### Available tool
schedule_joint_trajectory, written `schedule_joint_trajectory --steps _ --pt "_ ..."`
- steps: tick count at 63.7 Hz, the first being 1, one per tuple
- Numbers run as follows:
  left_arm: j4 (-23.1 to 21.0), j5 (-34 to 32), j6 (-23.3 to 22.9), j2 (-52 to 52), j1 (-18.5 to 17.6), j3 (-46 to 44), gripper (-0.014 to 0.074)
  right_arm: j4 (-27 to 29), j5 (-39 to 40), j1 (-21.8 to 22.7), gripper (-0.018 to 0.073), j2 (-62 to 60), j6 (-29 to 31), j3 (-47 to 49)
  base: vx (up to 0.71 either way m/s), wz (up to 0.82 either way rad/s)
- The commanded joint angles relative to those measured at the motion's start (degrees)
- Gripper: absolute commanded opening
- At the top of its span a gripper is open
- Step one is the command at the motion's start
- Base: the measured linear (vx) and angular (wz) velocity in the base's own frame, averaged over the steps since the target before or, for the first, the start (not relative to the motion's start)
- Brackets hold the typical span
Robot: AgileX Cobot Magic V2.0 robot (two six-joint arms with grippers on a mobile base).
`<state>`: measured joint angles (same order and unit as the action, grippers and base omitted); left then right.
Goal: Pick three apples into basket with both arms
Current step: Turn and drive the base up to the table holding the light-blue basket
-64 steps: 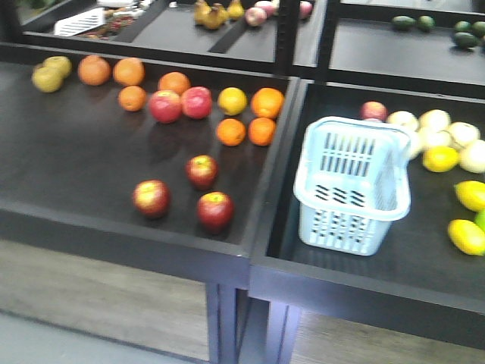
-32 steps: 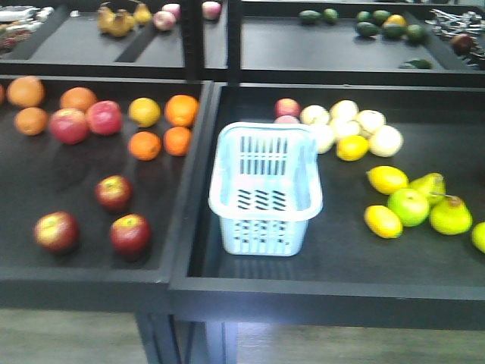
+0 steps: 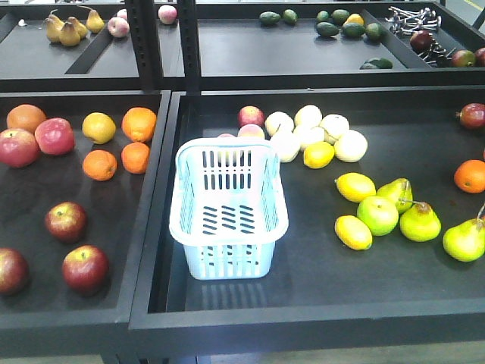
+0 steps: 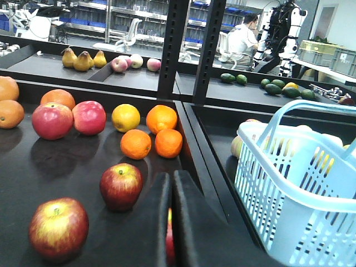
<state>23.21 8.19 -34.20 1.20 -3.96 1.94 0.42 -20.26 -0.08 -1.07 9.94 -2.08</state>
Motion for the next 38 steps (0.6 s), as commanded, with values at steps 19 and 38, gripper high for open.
schedule_joint_trajectory --steps 19,38 --pt "0.2 -4.2 -0.3 0.4 -0.4 -0.6 -0.0006 -0.4 4.1 0.1 -0.0008 -0.3 0.6 1.8 0.11 -0.01" --pt "0.2 -4.2 -0.3 0.4 -0.4 -0.6 -0.0006 -0.4 4.1 0.1 -0.0008 -0.3 0.6 1.8 0.11 0.03"
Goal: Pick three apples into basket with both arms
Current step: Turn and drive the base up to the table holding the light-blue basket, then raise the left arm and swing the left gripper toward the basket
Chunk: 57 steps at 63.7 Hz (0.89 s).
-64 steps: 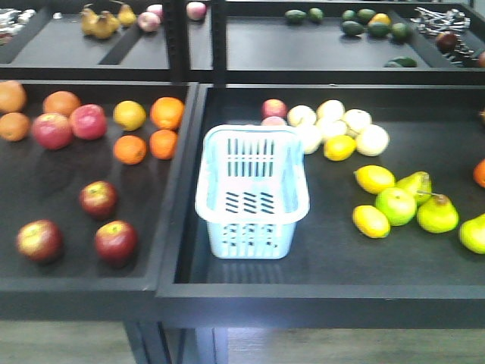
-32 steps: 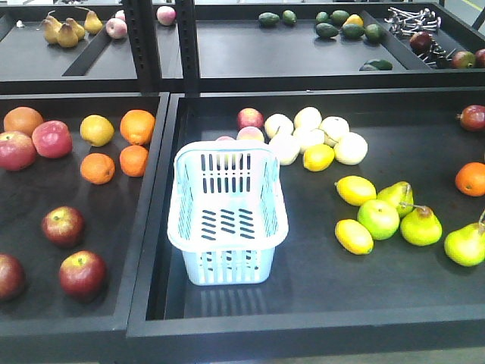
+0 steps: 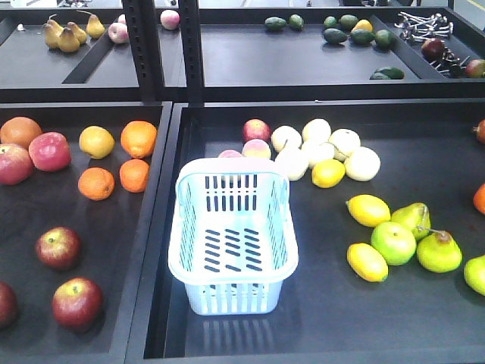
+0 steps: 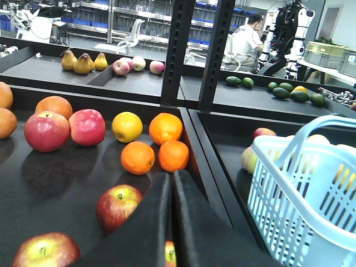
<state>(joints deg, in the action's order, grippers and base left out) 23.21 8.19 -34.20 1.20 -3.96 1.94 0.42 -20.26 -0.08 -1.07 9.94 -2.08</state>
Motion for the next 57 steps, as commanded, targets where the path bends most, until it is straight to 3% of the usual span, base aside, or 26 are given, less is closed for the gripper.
schedule_joint_trajectory --steps 1,57 --pt "0.2 -4.2 -0.3 0.4 -0.4 -0.6 -0.0006 -0.4 4.1 0.1 -0.0008 -0.3 0.6 1.8 0.1 0.02" --pt "0.2 -4.2 -0.3 0.4 -0.4 -0.6 -0.0006 -0.4 4.1 0.1 -0.0008 -0.3 0.6 1.8 0.06 0.01"
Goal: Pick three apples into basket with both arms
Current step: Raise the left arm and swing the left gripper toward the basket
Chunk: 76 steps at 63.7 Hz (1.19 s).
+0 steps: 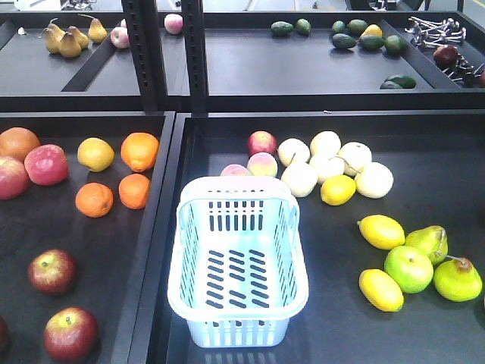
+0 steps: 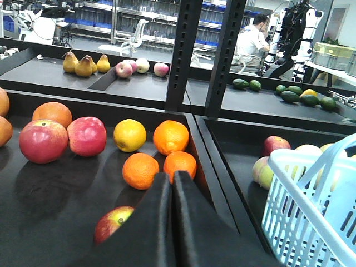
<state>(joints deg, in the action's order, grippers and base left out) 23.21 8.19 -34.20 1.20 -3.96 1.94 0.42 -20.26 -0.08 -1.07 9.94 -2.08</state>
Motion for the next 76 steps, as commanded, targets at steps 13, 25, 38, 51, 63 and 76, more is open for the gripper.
schedule_joint_trajectory --steps 13,25,38,51,63,76 --pt "0.2 -4.2 -0.3 0.4 -0.4 -0.6 -0.0006 -0.4 4.1 0.1 -0.0008 -0.3 0.6 1.8 0.03 0.01" --pt "0.2 -4.2 -0.3 0.4 -0.4 -0.6 -0.0006 -0.4 4.1 0.1 -0.0008 -0.3 0.6 1.8 0.02 0.01" --pt "0.2 -4.2 -0.3 0.4 -0.4 -0.6 -0.0006 -0.4 4.1 0.1 -0.0008 -0.3 0.6 1.8 0.01 0.0" --pt "0.2 -4.2 -0.3 0.4 -0.4 -0.6 -0.0006 -0.4 4.1 0.1 -0.0008 -0.3 0.6 1.8 0.0 0.0" --pt "0.2 -4.2 -0.3 0.4 -0.4 -0.6 -0.0006 -0.4 4.1 0.1 -0.0008 -0.3 0.6 1.8 0.0 0.0" --pt "0.2 -4.2 -0.3 0.4 -0.4 -0.6 -0.0006 -0.4 4.1 0.1 -0.0008 -0.3 0.6 1.8 0.0 0.0"
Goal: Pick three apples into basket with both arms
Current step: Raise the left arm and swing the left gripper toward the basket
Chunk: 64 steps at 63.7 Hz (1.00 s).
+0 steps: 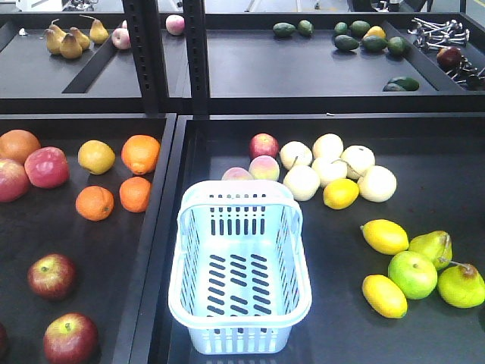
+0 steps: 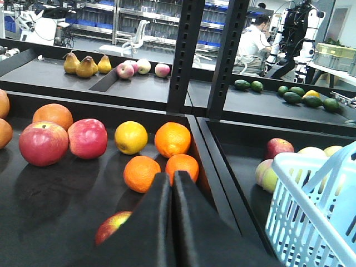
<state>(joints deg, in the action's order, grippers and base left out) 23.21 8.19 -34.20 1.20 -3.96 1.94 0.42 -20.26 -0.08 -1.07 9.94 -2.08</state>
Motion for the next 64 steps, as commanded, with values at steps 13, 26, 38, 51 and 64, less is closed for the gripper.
schedule_joint_trajectory --steps 13,26,38,51,64 --pt "0.1 -4.2 -0.3 0.4 -0.4 -0.6 -0.0006 -0.4 4.1 0.1 -0.0008 -0.3 0.6 1.8 0.0 0.0" --pt "-8.6 -7.3 -2.2 0.4 -0.4 -0.6 -0.0006 -0.4 4.1 0.1 -0.0008 -0.3 0.6 1.8 0.0 0.0" --pt "-19.4 -12.1 -2.3 0.4 -0.4 -0.6 -0.0006 -0.4 4.1 0.1 -0.0008 -0.3 0.6 1.8 0.0 0.0" --pt "-30.8 -18.6 -2.3 0.4 -0.4 -0.6 -0.0006 -0.4 4.1 0.1 -0.0008 -0.3 0.6 1.8 0.0 0.0" --pt "-36.9 -24.4 -7.9 0.4 -0.5 -3.5 -0.0006 -0.4 4.1 0.1 -0.0008 -0.3 0.6 1.8 0.0 0.0"
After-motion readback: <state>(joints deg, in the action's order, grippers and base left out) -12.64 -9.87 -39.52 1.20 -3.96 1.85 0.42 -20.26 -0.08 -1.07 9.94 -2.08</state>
